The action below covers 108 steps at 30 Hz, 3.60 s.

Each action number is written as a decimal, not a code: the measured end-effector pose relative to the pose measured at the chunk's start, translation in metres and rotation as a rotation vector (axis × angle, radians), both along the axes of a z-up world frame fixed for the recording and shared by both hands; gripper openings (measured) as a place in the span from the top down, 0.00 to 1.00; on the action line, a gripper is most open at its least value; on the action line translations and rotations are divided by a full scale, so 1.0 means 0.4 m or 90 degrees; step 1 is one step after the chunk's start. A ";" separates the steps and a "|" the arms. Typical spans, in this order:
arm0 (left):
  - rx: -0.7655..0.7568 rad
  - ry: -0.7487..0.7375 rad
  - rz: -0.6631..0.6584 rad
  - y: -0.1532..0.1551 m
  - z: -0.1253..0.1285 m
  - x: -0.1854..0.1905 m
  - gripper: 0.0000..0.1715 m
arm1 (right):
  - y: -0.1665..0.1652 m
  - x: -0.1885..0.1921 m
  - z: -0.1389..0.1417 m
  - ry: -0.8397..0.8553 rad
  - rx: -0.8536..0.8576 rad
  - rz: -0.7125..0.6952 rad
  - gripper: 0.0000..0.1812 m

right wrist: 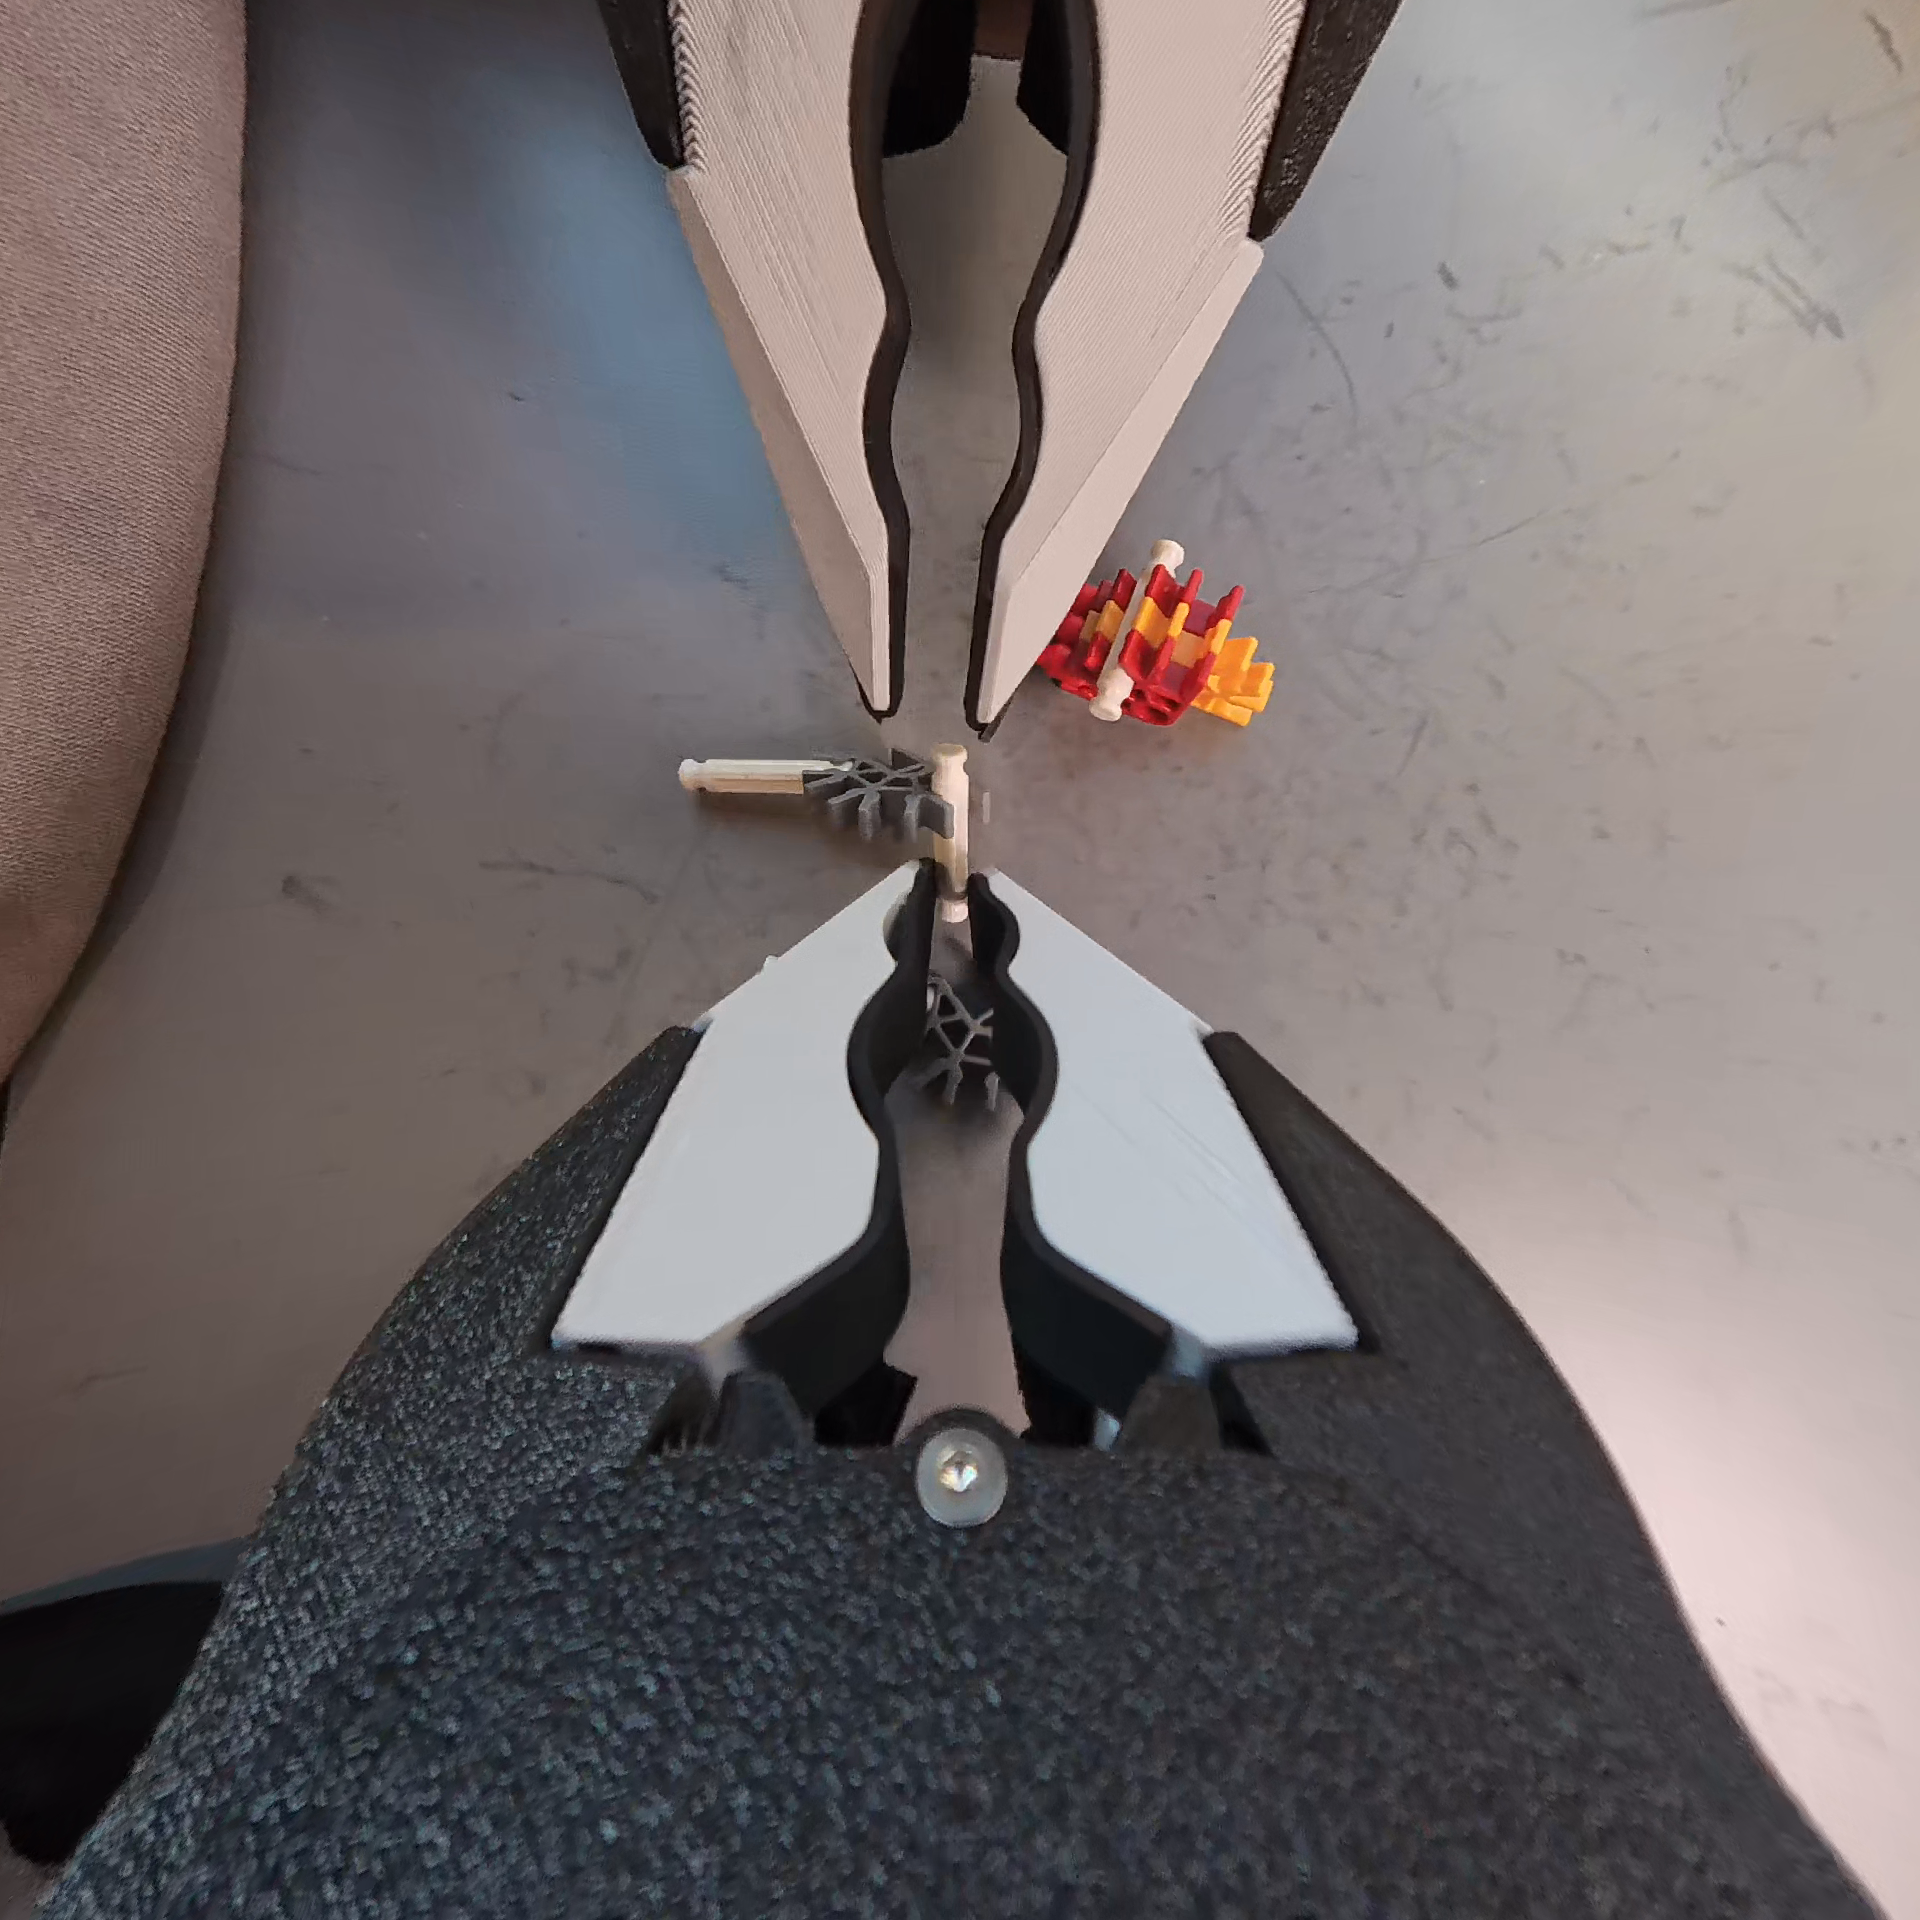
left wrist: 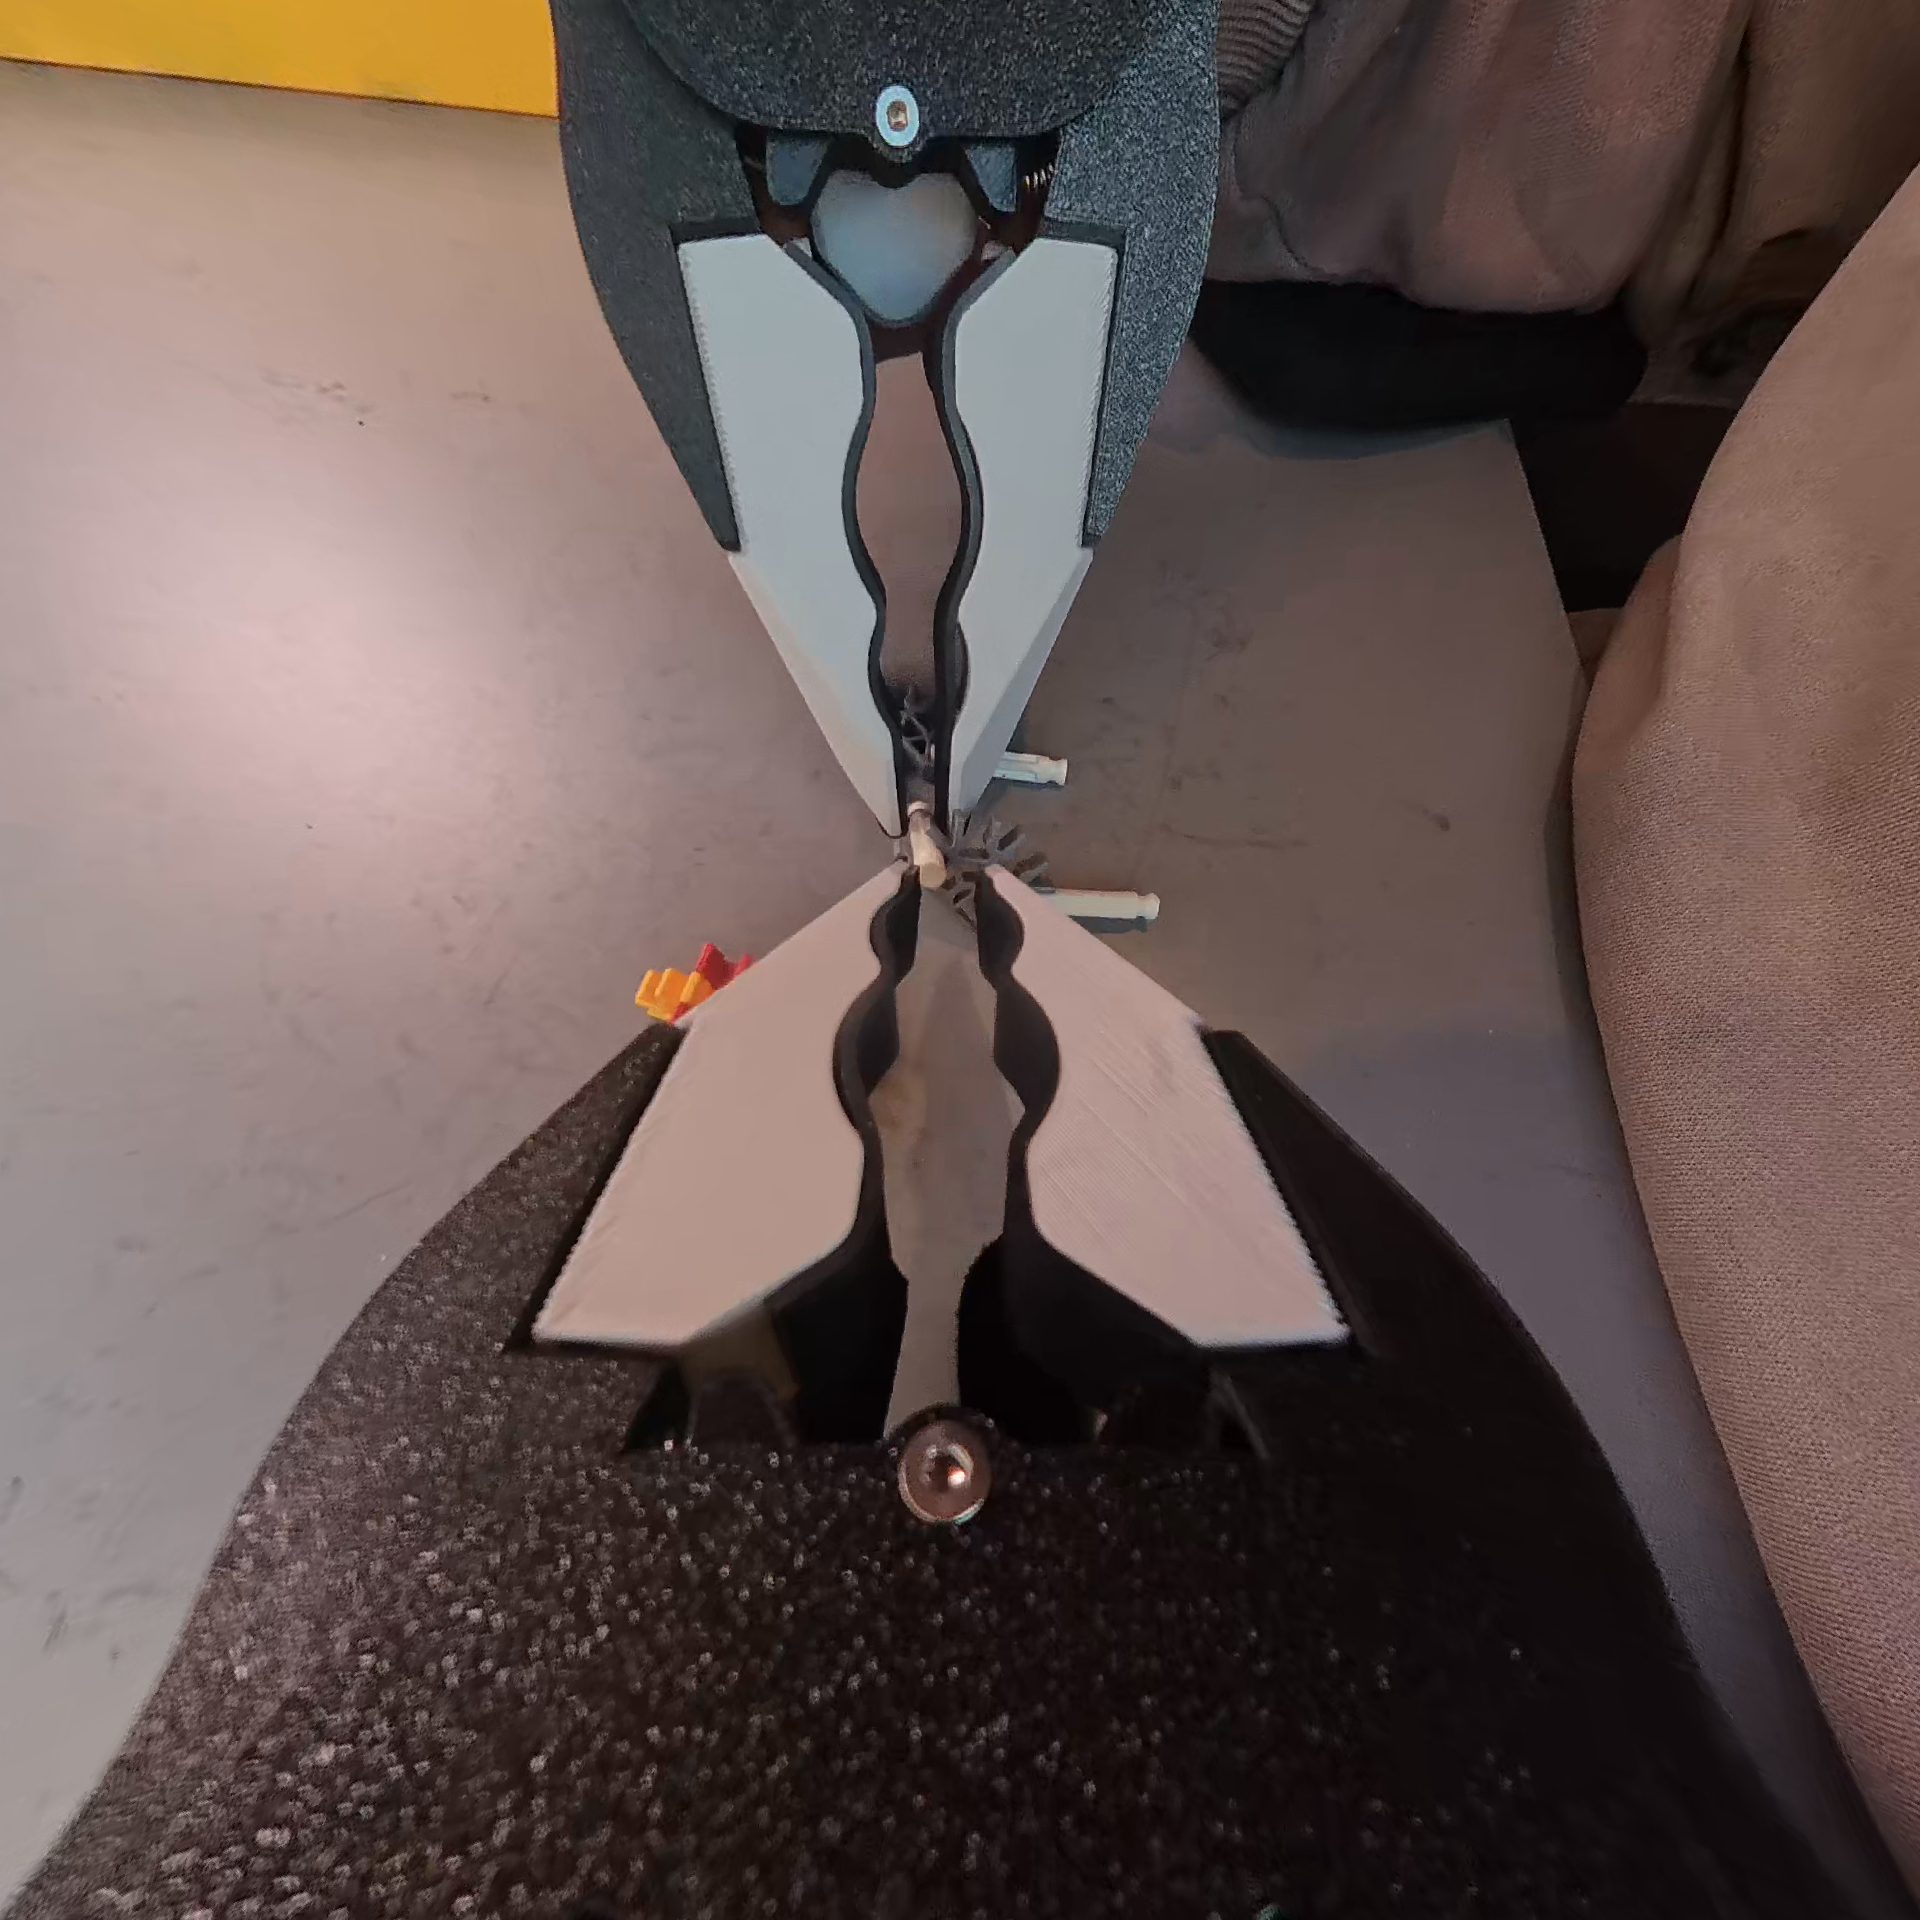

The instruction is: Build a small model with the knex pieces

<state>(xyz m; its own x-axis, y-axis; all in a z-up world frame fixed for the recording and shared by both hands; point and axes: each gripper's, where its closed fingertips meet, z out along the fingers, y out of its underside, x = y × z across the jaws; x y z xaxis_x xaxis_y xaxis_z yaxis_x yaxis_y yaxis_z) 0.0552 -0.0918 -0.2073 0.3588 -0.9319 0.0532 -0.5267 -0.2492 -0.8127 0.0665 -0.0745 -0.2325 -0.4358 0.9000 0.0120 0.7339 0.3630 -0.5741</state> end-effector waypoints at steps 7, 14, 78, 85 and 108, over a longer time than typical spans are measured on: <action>-0.011 -0.005 0.005 0.001 -0.006 0.009 0.94 | -0.009 0.002 0.016 -0.014 0.032 -0.007 0.98; -0.005 0.025 0.007 0.001 -0.025 0.006 0.98 | -0.012 0.001 0.022 0.001 0.024 -0.005 0.98; -0.159 -0.291 -0.012 -0.005 0.123 0.063 1.00 | -0.049 0.006 0.190 0.200 0.001 0.052 0.88; -0.150 -0.280 0.037 0.023 0.115 0.036 1.00 | -0.019 0.013 0.164 0.178 -0.031 0.031 0.88; -0.086 -0.066 0.033 0.007 -0.004 0.044 0.93 | 0.059 0.048 -0.004 0.034 -0.079 -0.023 0.87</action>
<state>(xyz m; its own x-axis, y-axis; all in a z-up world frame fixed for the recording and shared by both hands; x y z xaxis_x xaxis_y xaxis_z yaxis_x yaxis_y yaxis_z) 0.0727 -0.0891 -0.2088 0.3924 -0.8940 0.2163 -0.4255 -0.3849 -0.8190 0.0856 -0.0508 -0.2342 -0.4050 0.9110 -0.0784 0.7122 0.2605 -0.6519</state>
